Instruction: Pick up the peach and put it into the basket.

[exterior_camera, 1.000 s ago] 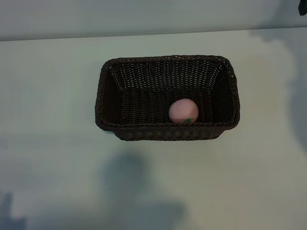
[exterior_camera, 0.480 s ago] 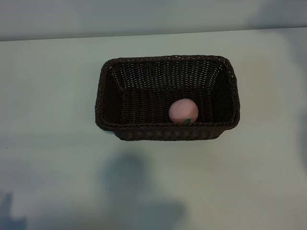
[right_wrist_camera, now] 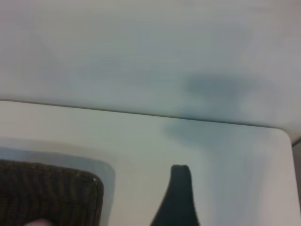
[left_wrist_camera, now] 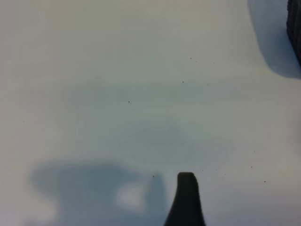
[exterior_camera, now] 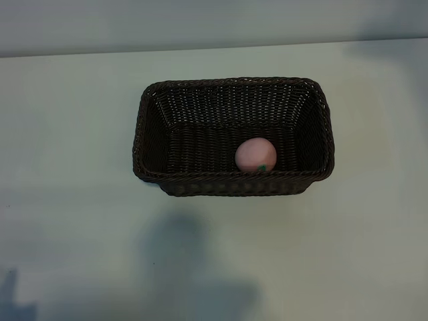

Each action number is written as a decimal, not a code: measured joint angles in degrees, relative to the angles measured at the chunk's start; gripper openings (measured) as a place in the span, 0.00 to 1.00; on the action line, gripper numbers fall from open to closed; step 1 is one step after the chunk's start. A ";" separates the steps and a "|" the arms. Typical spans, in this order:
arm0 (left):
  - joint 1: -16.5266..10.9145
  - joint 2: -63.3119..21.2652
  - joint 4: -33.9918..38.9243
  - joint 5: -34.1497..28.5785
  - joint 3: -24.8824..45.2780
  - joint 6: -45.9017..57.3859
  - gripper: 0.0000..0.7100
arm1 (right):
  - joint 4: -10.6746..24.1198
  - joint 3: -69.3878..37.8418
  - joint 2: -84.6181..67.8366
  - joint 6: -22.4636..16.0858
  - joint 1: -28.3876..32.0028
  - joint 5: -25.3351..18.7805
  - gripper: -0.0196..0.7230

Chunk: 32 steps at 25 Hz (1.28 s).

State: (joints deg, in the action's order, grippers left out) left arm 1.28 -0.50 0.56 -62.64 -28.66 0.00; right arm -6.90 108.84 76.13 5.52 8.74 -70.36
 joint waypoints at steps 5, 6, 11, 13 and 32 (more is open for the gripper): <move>0.00 0.00 0.00 0.00 0.00 0.00 0.83 | 1.91 -10.24 -10.47 0.58 0.00 0.00 0.83; 0.00 0.00 0.00 0.00 0.00 0.00 0.83 | 2.03 -12.09 -12.42 0.58 0.00 -0.06 0.83; 0.00 0.00 0.00 0.00 0.00 0.00 0.83 | 2.08 -22.75 -26.77 0.65 0.00 1.36 0.83; 0.00 0.00 0.00 0.00 0.00 0.00 0.83 | 2.21 -26.43 -30.90 0.65 -0.31 2.89 0.83; 0.00 0.00 0.00 0.00 0.00 0.34 0.83 | 7.53 -47.32 -47.30 -5.52 -6.46 8.34 0.83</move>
State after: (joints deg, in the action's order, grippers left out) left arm 1.28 -0.50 0.56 -62.64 -28.66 0.34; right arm 0.63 61.52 28.83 0.00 2.27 -62.01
